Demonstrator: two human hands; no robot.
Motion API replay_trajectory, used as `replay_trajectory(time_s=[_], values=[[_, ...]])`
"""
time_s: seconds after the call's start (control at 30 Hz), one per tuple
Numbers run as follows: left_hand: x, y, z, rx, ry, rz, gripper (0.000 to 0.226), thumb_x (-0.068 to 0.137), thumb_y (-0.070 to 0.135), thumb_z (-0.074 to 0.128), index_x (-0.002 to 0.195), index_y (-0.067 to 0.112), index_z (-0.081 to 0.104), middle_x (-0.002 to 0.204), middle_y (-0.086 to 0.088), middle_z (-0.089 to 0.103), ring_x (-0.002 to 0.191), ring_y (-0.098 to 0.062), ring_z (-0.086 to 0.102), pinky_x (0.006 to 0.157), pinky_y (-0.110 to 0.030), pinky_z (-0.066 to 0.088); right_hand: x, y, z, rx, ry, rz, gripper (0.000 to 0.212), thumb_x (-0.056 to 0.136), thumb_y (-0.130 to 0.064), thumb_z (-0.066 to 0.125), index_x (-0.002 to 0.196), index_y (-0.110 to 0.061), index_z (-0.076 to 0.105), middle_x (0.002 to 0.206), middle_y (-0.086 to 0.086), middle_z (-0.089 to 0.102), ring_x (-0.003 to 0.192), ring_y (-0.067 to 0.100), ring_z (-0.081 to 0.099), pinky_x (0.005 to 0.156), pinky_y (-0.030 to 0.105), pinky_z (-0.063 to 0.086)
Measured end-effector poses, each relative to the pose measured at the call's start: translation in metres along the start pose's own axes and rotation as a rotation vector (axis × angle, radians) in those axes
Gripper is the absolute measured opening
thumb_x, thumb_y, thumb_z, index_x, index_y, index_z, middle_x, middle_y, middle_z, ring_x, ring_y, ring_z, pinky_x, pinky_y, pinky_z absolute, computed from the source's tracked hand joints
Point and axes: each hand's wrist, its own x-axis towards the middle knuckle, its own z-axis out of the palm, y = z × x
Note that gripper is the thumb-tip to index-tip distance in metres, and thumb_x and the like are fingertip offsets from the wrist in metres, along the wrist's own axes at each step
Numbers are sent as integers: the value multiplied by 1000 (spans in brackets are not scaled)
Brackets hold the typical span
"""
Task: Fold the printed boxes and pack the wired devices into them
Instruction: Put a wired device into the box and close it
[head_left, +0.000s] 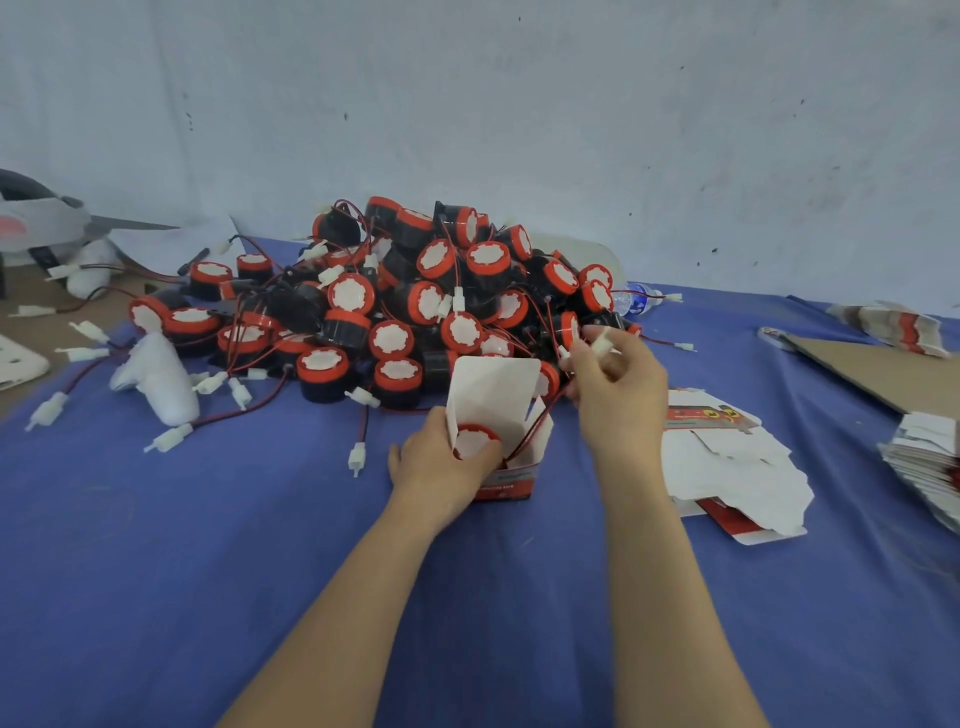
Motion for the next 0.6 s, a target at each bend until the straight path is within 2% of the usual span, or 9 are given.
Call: replay_trajectory(time_s=[0.03,0.1,0.17,0.27,0.33,0.43,0.53,0.6], values=[[0,0,1,-1,13,6,44,87,36,64,125,20,48,121,-3,60,118,-27,52,108,-46,36,-5,-4,3,45,-63,-60,13,95,-19,57,106,-18,64,87,2,72,69,6,66,67,20,52],[-1,0,2,9,47,24,46,86,36,64,125,16,50,121,-6,61,114,-28,55,102,-45,42,-16,-8,9,133,-238,-138,12,96,-14,54,98,-19,64,88,1,71,72,6,70,66,15,53],[0,0,3,28,89,38,48,84,37,65,124,14,53,120,-7,62,111,-27,56,97,-45,46,-21,-7,14,114,-331,-137,16,98,-14,52,104,-19,65,94,0,70,79,4,70,70,13,52],[2,-2,3,80,133,45,50,81,42,67,120,14,57,119,-7,61,113,-27,54,95,-46,46,-19,4,13,-199,-271,-157,29,100,-23,47,125,-21,61,103,-10,56,94,6,63,84,18,50],[2,-2,3,121,146,41,52,80,46,66,120,14,57,119,-8,60,115,-28,52,96,-46,44,-19,7,11,-290,-221,-193,30,100,-23,47,126,-21,61,102,-11,53,96,11,59,87,22,48],[3,-2,4,137,156,23,53,80,47,66,121,15,56,121,-8,58,117,-28,49,98,-45,43,-20,8,12,-330,-183,-234,24,95,-17,53,115,-21,65,93,-13,61,83,-1,57,71,5,42],[3,-2,4,162,166,28,52,80,47,65,120,14,56,121,-7,58,117,-27,48,99,-45,42,-19,7,9,-377,-261,-216,19,90,-12,55,98,-23,68,83,-19,59,74,-3,56,60,6,42],[3,-1,4,166,171,33,53,80,47,65,120,14,56,121,-7,58,117,-26,48,99,-45,42,-18,4,4,-438,-333,-217,23,87,-6,53,85,-20,70,84,-12,62,65,4,55,54,10,43]])
